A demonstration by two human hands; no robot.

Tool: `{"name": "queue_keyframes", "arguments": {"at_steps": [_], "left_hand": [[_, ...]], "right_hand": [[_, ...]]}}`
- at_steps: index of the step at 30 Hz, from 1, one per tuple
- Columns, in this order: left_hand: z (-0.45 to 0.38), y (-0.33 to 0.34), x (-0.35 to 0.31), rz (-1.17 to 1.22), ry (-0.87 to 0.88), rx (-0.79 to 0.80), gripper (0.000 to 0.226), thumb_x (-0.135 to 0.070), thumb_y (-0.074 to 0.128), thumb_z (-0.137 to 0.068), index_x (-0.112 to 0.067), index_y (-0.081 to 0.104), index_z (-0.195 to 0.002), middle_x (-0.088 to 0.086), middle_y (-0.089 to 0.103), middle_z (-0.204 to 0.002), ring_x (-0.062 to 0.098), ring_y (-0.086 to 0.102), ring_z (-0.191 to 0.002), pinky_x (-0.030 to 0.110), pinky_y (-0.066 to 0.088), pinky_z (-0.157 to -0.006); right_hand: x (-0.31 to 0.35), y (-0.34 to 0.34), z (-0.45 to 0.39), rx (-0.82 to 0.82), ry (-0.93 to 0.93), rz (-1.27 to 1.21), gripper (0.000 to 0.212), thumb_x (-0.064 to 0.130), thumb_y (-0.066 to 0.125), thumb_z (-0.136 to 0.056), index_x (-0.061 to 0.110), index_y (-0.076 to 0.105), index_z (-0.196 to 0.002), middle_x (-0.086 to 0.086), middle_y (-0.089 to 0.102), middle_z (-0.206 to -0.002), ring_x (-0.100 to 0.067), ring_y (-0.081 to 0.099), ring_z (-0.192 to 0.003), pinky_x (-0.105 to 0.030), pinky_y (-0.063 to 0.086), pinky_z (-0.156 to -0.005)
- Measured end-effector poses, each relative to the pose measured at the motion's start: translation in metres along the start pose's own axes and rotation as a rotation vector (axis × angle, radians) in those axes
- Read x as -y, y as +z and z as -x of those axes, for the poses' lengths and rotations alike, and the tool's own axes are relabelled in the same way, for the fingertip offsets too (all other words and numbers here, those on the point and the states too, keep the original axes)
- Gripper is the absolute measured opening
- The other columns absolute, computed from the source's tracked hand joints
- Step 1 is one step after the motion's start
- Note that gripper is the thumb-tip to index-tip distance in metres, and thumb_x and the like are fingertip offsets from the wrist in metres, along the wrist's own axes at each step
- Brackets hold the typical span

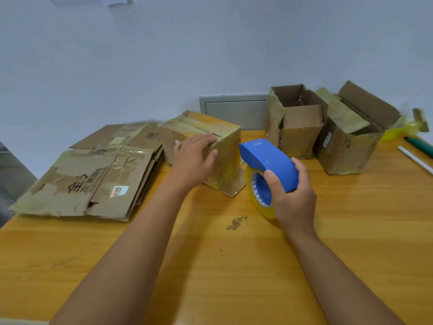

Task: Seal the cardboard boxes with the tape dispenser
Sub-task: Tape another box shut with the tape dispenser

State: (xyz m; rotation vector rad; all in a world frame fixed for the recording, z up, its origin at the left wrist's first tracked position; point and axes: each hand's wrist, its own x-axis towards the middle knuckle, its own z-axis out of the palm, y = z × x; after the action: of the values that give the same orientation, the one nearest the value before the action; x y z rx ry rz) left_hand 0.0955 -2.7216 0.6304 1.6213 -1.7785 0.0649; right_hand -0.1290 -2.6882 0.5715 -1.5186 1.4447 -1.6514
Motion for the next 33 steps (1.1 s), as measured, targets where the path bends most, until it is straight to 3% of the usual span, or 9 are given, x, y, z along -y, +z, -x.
{"name": "queue_keyframes", "arguments": {"at_steps": [2, 4, 7, 12, 17, 21, 25, 30, 33], "left_hand": [[-0.001, -0.011, 0.01, -0.005, 0.028, 0.099, 0.037, -0.034, 0.053, -0.101, -0.031, 0.056, -0.137, -0.015, 0.051, -0.144, 0.012, 0.035, -0.139, 0.05, 0.018, -0.117], [-0.004, -0.018, 0.017, -0.005, 0.077, 0.141, 0.037, -0.034, 0.053, -0.101, -0.031, 0.056, -0.138, -0.015, 0.051, -0.144, 0.014, 0.037, -0.137, 0.045, 0.021, -0.115], [-0.008, -0.019, 0.021, 0.003, 0.137, 0.07, 0.033, -0.029, 0.059, -0.099, -0.027, 0.064, -0.131, -0.01, 0.062, -0.133, 0.019, 0.046, -0.124, 0.027, 0.023, -0.098], [-0.007, -0.007, 0.014, 0.002, 0.135, -0.061, 0.026, -0.025, 0.066, -0.093, -0.019, 0.071, -0.118, -0.002, 0.071, -0.114, 0.024, 0.05, -0.102, 0.04, 0.036, -0.092], [-0.012, -0.01, 0.018, 0.007, 0.124, 0.017, 0.033, -0.032, 0.062, -0.096, -0.024, 0.066, -0.127, -0.008, 0.065, -0.124, 0.014, 0.041, -0.107, 0.04, 0.034, -0.097], [-0.011, -0.019, 0.025, 0.053, 0.123, 0.158, 0.038, -0.027, 0.058, -0.099, -0.028, 0.058, -0.137, -0.013, 0.056, -0.137, 0.006, 0.033, -0.113, 0.035, 0.031, -0.101], [-0.01, -0.023, 0.023, 0.086, 0.105, 0.19, 0.036, -0.017, 0.049, -0.103, -0.026, 0.058, -0.137, -0.013, 0.055, -0.139, 0.007, 0.033, -0.114, 0.026, 0.028, -0.102], [-0.01, -0.023, 0.02, 0.186, 0.009, 0.203, 0.04, -0.037, 0.048, -0.096, -0.031, 0.06, -0.134, -0.018, 0.055, -0.131, 0.006, 0.033, -0.117, 0.032, 0.031, -0.1], [-0.008, -0.013, 0.014, 0.172, -0.017, 0.084, 0.036, -0.045, 0.058, -0.094, -0.03, 0.065, -0.126, -0.017, 0.06, -0.121, 0.009, 0.037, -0.112, 0.031, 0.035, -0.093]], "right_hand": [[0.001, 0.001, -0.001, -0.002, -0.001, 0.0, 0.083, 0.074, 0.056, -0.075, 0.026, 0.045, -0.142, 0.017, 0.052, -0.118, 0.013, 0.053, -0.099, -0.013, 0.045, -0.073], [0.001, 0.002, 0.0, 0.0, -0.005, 0.003, 0.083, 0.074, 0.056, -0.075, 0.026, 0.046, -0.141, 0.017, 0.052, -0.118, 0.014, 0.053, -0.098, -0.012, 0.044, -0.072], [0.002, 0.002, 0.001, 0.009, -0.018, 0.01, 0.083, 0.073, 0.056, -0.075, 0.025, 0.046, -0.141, 0.016, 0.051, -0.118, 0.02, 0.05, -0.1, -0.006, 0.043, -0.069], [0.004, 0.001, 0.002, 0.007, -0.023, 0.005, 0.084, 0.072, 0.057, -0.075, 0.022, 0.046, -0.141, 0.014, 0.052, -0.118, 0.021, 0.05, -0.099, -0.003, 0.044, -0.069], [0.003, 0.001, 0.002, 0.011, -0.028, 0.011, 0.084, 0.074, 0.055, -0.074, 0.024, 0.046, -0.141, 0.014, 0.052, -0.118, 0.006, 0.056, -0.097, -0.008, 0.045, -0.067], [0.002, 0.001, 0.001, 0.016, -0.029, 0.007, 0.084, 0.073, 0.056, -0.075, 0.023, 0.046, -0.141, 0.014, 0.052, -0.118, 0.017, 0.052, -0.099, -0.006, 0.045, -0.067], [0.002, 0.002, 0.001, 0.017, -0.029, -0.002, 0.083, 0.072, 0.058, -0.075, 0.022, 0.046, -0.141, 0.011, 0.054, -0.116, 0.02, 0.051, -0.099, -0.004, 0.045, -0.068], [0.002, 0.001, 0.001, 0.013, -0.025, -0.005, 0.084, 0.072, 0.058, -0.075, 0.022, 0.047, -0.141, 0.011, 0.055, -0.118, 0.018, 0.052, -0.099, -0.004, 0.045, -0.068], [0.002, 0.001, 0.002, 0.018, -0.03, 0.003, 0.084, 0.073, 0.057, -0.074, 0.021, 0.047, -0.141, 0.011, 0.054, -0.117, 0.018, 0.052, -0.099, -0.005, 0.045, -0.068]]}}
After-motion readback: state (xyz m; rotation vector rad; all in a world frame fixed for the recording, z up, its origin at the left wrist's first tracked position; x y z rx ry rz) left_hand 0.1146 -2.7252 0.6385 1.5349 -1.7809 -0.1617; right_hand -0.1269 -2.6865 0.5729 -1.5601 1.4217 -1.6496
